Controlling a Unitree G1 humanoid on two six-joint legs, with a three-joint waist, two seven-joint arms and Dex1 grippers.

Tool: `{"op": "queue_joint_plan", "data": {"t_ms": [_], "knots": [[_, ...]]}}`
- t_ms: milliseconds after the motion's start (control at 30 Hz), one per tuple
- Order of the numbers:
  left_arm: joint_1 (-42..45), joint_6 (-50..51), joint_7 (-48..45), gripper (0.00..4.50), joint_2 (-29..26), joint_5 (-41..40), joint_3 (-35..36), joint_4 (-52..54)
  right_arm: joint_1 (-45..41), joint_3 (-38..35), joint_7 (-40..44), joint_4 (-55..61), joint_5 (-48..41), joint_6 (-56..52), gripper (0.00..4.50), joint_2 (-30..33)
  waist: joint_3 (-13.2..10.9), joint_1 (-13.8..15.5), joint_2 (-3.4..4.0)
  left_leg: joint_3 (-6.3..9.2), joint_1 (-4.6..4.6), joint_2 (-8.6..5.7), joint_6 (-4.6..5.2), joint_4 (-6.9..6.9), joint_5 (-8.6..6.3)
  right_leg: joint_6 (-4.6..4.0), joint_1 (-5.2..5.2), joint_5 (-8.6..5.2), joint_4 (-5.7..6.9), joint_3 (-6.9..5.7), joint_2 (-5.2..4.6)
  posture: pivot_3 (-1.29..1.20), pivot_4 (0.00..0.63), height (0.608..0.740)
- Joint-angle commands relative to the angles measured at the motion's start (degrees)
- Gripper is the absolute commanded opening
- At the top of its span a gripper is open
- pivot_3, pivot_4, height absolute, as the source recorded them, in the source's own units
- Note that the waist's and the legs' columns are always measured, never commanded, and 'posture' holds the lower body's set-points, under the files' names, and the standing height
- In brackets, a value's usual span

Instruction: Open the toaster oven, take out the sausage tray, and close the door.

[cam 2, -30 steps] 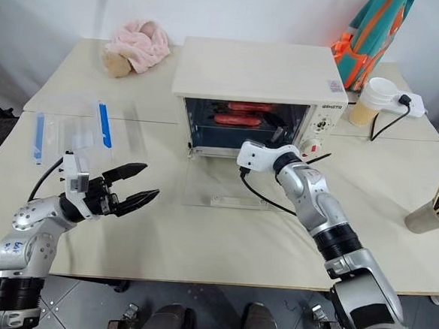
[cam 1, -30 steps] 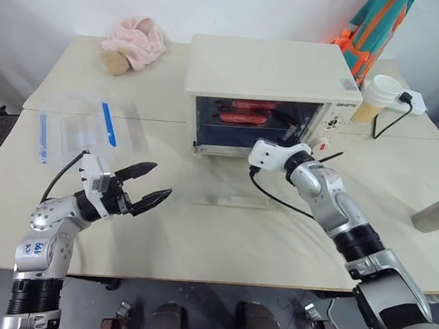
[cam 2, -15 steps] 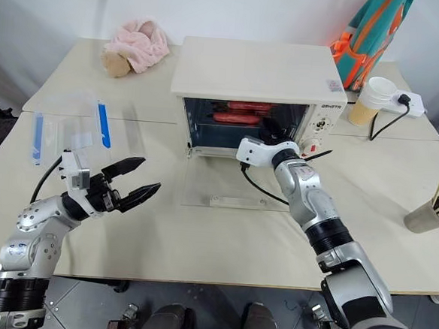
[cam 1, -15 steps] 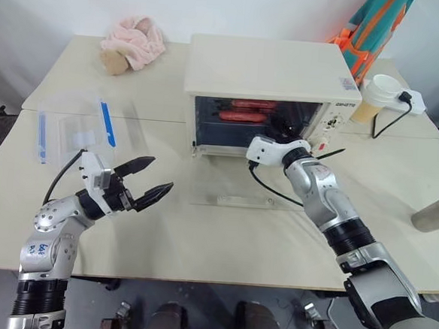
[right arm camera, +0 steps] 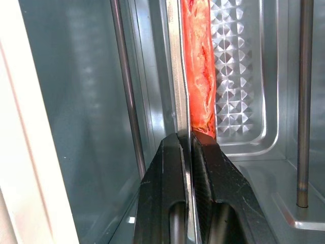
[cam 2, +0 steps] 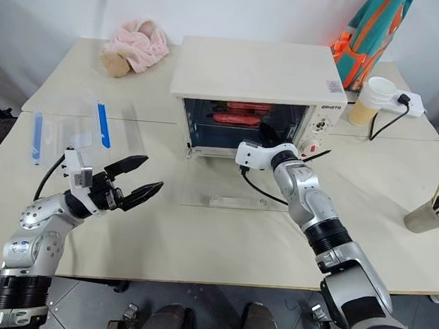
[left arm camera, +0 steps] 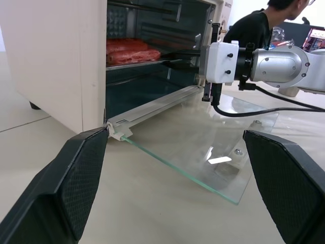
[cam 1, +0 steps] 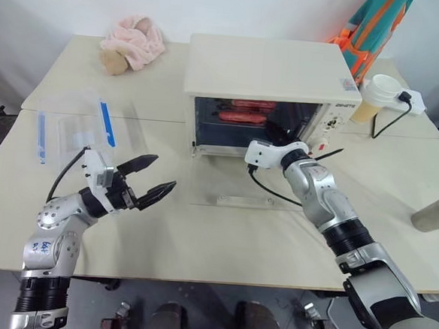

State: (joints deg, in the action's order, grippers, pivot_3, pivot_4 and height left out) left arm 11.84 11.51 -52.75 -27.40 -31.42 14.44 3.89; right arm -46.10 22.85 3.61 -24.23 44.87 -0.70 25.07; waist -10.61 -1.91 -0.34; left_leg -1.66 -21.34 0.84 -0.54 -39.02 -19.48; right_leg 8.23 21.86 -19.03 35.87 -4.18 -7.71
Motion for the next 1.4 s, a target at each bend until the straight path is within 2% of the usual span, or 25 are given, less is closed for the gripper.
{"op": "queue_joint_plan", "data": {"t_ms": [33,467,667,1100,1400], "knots": [[1.0,-1.5,-0.5,4.5,0.2,-0.7,-0.3,0.5,-1.2,-2.2,0.5,5.9,-1.1,0.9,0.01,0.9,0.0,0.0,0.0,0.0,0.0,0.0,0.0,0.01,0.0,0.0,0.0,0.0,0.0,0.0,0.0,0.0,0.15,0.74],[7.7,-4.9,0.1,4.5,2.0,1.6,-3.6,-4.9,2.2,-4.4,8.9,16.0,-3.4,2.8,0.01,6.2,0.0,-0.1,0.0,-0.1,-0.6,-0.01,-0.01,0.09,0.0,0.0,0.72,0.0,0.11,-0.01,0.01,0.0,0.15,0.74],[8.4,-5.3,0.2,4.5,2.4,1.3,-3.5,-6.1,5.8,-4.6,10.1,21.1,-2.7,1.4,0.01,6.0,0.0,-0.2,0.0,-0.06,-0.73,-0.01,0.0,0.04,0.0,0.01,0.8,0.01,0.11,-0.09,0.01,0.0,0.15,0.74],[3.5,-6.0,-0.3,4.5,-0.1,0.6,-0.7,-3.8,19.5,-5.4,13.6,36.9,-0.9,-2.6,0.01,4.7,0.0,-0.2,0.0,-0.05,-0.75,0.0,-0.01,-0.02,0.01,0.01,0.8,0.01,0.14,-0.1,0.03,0.0,0.15,0.74],[2.1,-5.2,-0.4,4.5,-0.9,0.2,-0.6,-2.6,25.8,-9.0,15.9,43.4,-0.9,-3.2,0.01,5.9,0.0,0.3,0.0,-0.08,-0.74,0.0,-0.02,-0.12,0.01,0.01,0.79,0.01,0.17,-0.08,0.03,0.0,0.15,0.74]]}}
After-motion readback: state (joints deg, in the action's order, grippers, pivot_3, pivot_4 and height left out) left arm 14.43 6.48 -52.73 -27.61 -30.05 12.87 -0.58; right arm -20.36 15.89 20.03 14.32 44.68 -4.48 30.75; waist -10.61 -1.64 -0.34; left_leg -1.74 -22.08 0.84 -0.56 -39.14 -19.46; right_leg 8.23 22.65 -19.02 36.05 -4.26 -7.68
